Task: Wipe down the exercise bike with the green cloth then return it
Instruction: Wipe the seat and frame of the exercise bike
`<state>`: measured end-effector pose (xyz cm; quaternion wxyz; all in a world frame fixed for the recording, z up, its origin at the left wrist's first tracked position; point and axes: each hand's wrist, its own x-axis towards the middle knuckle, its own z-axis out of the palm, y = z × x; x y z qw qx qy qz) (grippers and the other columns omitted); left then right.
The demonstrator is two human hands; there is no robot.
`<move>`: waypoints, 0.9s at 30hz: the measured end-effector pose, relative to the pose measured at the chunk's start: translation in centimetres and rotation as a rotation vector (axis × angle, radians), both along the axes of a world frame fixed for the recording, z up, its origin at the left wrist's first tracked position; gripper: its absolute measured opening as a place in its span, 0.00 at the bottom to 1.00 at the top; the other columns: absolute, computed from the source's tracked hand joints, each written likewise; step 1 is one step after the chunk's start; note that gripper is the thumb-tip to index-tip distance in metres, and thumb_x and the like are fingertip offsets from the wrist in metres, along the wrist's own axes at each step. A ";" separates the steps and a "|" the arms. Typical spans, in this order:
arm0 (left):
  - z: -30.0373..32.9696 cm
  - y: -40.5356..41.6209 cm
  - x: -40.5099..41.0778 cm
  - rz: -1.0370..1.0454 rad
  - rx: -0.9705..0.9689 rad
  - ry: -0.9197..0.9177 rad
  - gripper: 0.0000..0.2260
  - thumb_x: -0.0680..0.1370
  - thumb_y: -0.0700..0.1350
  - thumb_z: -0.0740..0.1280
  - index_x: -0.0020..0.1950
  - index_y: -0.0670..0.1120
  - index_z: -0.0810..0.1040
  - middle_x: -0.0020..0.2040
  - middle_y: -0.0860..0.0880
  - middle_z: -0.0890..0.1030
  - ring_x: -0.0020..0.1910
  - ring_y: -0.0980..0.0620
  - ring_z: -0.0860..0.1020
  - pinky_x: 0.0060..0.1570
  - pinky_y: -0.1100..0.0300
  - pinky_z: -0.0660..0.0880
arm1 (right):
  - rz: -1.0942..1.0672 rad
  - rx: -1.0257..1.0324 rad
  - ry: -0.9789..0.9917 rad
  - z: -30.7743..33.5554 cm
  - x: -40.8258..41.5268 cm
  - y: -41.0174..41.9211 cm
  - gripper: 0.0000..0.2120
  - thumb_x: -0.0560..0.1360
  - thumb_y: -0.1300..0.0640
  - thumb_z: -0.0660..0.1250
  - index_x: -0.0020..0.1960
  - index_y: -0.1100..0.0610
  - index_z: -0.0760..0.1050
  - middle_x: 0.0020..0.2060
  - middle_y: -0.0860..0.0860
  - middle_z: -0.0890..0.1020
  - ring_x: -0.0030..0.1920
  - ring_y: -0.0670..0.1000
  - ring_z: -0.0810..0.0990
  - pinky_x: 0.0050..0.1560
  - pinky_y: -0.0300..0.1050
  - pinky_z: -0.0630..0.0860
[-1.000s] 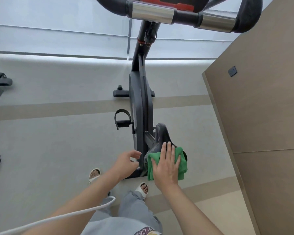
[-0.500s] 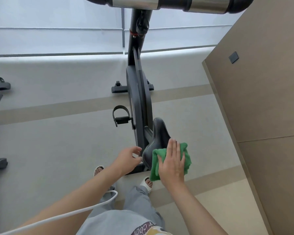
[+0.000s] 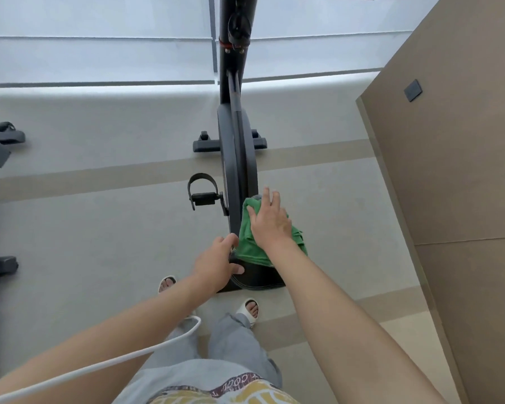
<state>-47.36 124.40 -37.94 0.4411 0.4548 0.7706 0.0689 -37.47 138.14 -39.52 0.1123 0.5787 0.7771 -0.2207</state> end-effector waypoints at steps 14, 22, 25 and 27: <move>-0.4 -2.0 2.4 0.181 0.044 0.143 0.18 0.77 0.48 0.74 0.61 0.57 0.70 0.57 0.54 0.77 0.52 0.46 0.80 0.47 0.50 0.76 | 0.089 -0.099 0.069 -0.1 -4.6 5.6 0.12 0.76 0.53 0.66 0.58 0.52 0.81 0.55 0.55 0.84 0.57 0.62 0.82 0.52 0.49 0.75; 0.5 -2.8 0.0 0.300 0.040 -0.082 0.25 0.74 0.54 0.78 0.66 0.55 0.70 0.59 0.55 0.77 0.51 0.52 0.80 0.47 0.55 0.75 | 0.080 0.072 0.090 -0.2 0.7 -1.8 0.28 0.85 0.47 0.62 0.82 0.52 0.61 0.69 0.61 0.71 0.65 0.63 0.74 0.64 0.57 0.74; 2.4 -3.0 -3.1 0.225 0.118 -0.182 0.18 0.77 0.52 0.76 0.63 0.55 0.74 0.59 0.55 0.79 0.48 0.59 0.80 0.44 0.63 0.75 | 0.095 0.084 -0.058 1.2 1.0 -3.5 0.29 0.84 0.57 0.61 0.83 0.56 0.56 0.69 0.64 0.71 0.65 0.64 0.73 0.65 0.58 0.74; 4.4 -2.9 -5.7 0.184 0.164 -0.242 0.15 0.77 0.51 0.76 0.61 0.55 0.76 0.58 0.55 0.80 0.49 0.60 0.80 0.48 0.60 0.78 | 0.059 0.103 -0.069 3.5 0.1 -4.3 0.22 0.84 0.59 0.61 0.77 0.57 0.64 0.66 0.61 0.73 0.64 0.63 0.74 0.62 0.57 0.75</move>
